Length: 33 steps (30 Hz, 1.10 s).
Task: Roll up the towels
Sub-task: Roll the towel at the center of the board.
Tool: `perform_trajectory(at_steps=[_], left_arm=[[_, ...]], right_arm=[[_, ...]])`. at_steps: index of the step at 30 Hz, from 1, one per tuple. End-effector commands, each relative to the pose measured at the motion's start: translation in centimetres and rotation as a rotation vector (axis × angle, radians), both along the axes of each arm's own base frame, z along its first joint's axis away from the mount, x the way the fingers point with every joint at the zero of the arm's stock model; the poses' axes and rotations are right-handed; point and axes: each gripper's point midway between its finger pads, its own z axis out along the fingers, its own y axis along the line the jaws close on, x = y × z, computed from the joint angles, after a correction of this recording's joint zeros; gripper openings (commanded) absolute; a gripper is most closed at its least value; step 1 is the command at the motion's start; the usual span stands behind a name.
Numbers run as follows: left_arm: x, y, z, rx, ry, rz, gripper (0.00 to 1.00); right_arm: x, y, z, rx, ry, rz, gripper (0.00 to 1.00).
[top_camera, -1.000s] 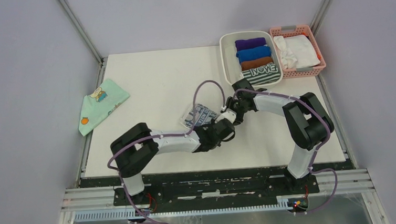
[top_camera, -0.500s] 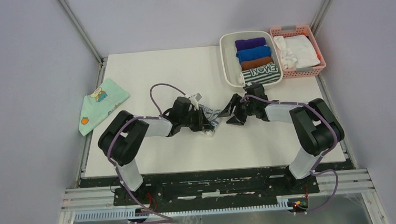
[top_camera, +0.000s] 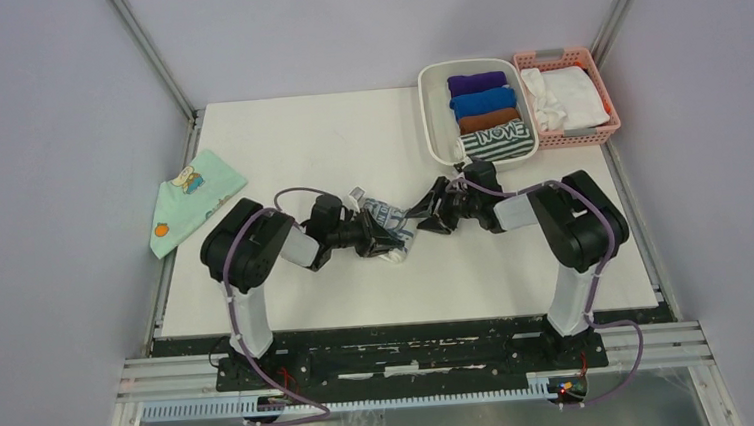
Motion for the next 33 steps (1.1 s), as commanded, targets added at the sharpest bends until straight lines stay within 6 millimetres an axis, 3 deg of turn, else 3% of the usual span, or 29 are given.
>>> perform_trajectory(at_steps=[1, 8, 13, 16, 23, 28, 33], left_arm=[[-0.9, 0.1, -0.6, -0.055, 0.119, 0.037, 0.08], [-1.1, 0.3, -1.2, -0.043, 0.142, 0.040, 0.11], [-1.2, 1.0, -1.3, 0.073, 0.086, 0.036, 0.30], [-1.3, 1.4, -0.9, 0.220, -0.001, 0.020, 0.44], [-0.6, 2.6, 2.6, 0.601, -0.318, 0.044, 0.61], [-0.8, 1.5, 6.0, 0.794, -0.593, 0.109, 0.67], [-1.4, -0.3, 7.9, 0.962, -0.840, 0.143, 0.66]], right_arm=[[0.5, 0.3, -1.5, -0.034, -0.017, 0.008, 0.60], [-0.2, -0.2, -3.4, -0.133, 0.019, 0.021, 0.46], [-1.0, -1.9, -3.4, -0.350, 0.057, 0.039, 0.33], [-1.5, -2.8, -2.4, -0.484, 0.060, 0.047, 0.31], [-1.6, -3.8, -0.1, -0.611, 0.093, 0.000, 0.31], [-1.8, -3.4, 0.2, -0.600, 0.133, -0.006, 0.31], [-2.1, -3.1, 0.1, -0.581, 0.164, -0.011, 0.32]])
